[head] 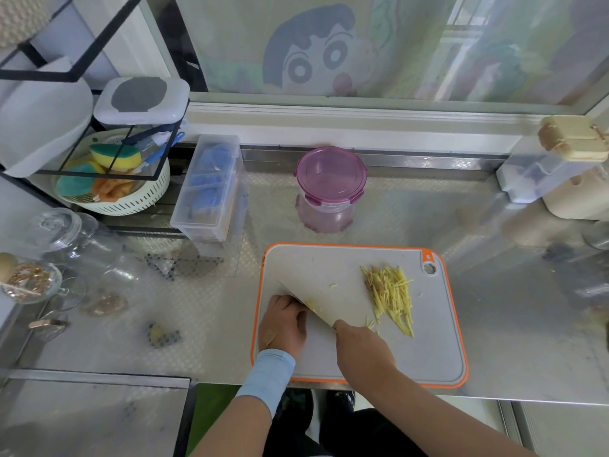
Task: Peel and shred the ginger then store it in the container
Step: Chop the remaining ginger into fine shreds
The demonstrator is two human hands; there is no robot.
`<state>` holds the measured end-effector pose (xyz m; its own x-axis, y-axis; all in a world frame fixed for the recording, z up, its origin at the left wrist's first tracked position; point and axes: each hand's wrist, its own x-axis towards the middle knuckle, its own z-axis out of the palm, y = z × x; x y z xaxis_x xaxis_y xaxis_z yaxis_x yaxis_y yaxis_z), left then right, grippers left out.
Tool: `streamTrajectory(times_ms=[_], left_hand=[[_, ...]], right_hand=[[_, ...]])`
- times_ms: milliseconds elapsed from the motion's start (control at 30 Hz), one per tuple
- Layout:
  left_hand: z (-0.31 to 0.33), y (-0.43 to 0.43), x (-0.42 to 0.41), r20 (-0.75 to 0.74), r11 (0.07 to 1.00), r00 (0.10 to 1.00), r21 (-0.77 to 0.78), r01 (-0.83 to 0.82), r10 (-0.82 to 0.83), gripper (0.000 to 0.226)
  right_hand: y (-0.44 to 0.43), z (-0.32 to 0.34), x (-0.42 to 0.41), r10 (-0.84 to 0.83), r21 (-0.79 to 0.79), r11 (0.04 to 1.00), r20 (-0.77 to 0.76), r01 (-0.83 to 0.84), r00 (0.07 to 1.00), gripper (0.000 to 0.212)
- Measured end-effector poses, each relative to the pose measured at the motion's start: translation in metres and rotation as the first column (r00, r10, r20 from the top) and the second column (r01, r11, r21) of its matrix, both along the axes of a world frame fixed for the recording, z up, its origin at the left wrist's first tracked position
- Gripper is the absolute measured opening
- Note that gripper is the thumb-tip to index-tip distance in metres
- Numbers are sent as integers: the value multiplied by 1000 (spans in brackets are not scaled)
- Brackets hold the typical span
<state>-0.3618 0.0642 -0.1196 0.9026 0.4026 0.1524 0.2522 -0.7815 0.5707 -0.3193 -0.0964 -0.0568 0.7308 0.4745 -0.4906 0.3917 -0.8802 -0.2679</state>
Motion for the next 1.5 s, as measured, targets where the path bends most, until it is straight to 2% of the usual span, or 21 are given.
streamTrajectory(times_ms=[267,633,967,1200,1500], left_hand=[[4,-3,3,-76,998,995,-27,-60,57,18],[5,-4,0,-66,998,996,-20,-65,63,19],[12,-6,11,-216,987,966,-49,-156,142,16],[24,-7,13,-306,985,940,-39,-171,151,18],[22,-11,8,-231,984,959,-28,-178,167,20]], right_hand=[[5,2,3,-22,28,999,-34,23,999,20],[11,5,4,-40,30,999,-51,42,998,21],[3,10,-1,-44,-8,999,-58,43,997,21],[13,11,5,-25,55,998,-44,27,999,18],[6,7,-1,-12,-16,1000,-39,12,999,19]])
